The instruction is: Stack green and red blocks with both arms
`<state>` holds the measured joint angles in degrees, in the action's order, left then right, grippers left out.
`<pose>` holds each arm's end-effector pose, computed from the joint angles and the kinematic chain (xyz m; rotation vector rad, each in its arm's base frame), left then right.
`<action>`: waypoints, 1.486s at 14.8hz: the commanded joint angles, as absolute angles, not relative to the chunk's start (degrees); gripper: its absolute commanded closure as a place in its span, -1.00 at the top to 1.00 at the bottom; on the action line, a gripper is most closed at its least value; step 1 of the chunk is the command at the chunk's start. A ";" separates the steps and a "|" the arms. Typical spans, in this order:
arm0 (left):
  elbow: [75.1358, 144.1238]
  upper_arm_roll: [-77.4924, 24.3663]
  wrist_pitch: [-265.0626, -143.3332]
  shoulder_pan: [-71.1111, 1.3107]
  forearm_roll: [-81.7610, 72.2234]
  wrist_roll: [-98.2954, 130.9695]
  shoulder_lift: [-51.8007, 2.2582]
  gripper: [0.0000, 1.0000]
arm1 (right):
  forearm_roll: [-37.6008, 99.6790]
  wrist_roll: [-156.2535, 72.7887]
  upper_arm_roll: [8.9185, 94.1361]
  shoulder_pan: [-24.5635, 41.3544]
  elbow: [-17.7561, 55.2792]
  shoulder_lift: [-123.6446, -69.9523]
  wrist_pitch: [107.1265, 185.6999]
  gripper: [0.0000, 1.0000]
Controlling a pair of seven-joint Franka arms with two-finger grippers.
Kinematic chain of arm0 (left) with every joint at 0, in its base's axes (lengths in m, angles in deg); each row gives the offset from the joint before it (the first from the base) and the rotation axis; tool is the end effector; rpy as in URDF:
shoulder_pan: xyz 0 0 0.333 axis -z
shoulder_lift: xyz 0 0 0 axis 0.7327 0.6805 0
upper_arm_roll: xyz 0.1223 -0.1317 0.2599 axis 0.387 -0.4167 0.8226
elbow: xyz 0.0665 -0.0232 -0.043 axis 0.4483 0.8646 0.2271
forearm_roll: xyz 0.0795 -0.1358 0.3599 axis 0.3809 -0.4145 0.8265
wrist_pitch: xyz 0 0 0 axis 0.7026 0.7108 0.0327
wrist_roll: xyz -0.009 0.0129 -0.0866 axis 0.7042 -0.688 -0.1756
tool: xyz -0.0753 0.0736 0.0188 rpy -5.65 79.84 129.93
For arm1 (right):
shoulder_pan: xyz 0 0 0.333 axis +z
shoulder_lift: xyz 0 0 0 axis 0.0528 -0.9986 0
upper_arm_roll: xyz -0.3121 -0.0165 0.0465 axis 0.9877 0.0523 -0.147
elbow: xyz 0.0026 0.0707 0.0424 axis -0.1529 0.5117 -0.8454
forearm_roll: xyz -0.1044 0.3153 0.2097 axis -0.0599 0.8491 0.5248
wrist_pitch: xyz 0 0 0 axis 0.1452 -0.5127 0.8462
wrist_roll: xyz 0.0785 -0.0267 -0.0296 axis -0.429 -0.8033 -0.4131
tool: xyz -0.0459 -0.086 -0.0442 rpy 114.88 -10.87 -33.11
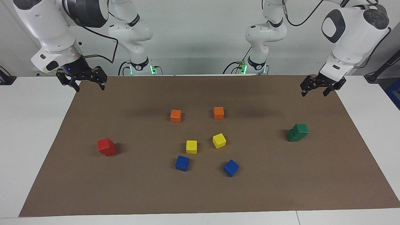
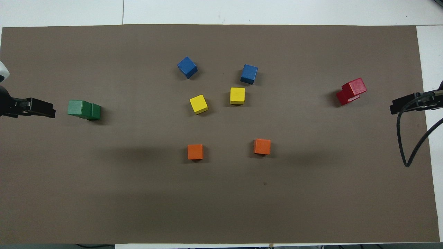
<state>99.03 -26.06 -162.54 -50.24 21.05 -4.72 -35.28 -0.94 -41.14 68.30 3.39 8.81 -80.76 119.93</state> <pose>0.5563 0.0067 0.5694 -3.1288 0.1390 0.0374 0.5491 -0.0335 0.6039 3.1203 0.1195 -0.0576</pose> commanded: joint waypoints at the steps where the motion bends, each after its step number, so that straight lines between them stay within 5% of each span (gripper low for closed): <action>1: 92.03 -22.15 -158.90 -46.17 20.37 -3.94 -30.89 1.00 | -0.08 -39.80 68.31 3.47 9.49 -79.79 119.52 1.00; 22: 88.67 -22.66 -156.34 -44.66 20.54 -2.27 -31.84 1.00 | -0.25 -39.89 68.40 3.21 9.23 -79.79 119.61 1.00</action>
<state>89.34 -23.31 -157.41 -45.53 21.00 -2.81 -31.64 -0.94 -41.14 68.35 3.37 8.75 -80.64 119.93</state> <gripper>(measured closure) 0.000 0.000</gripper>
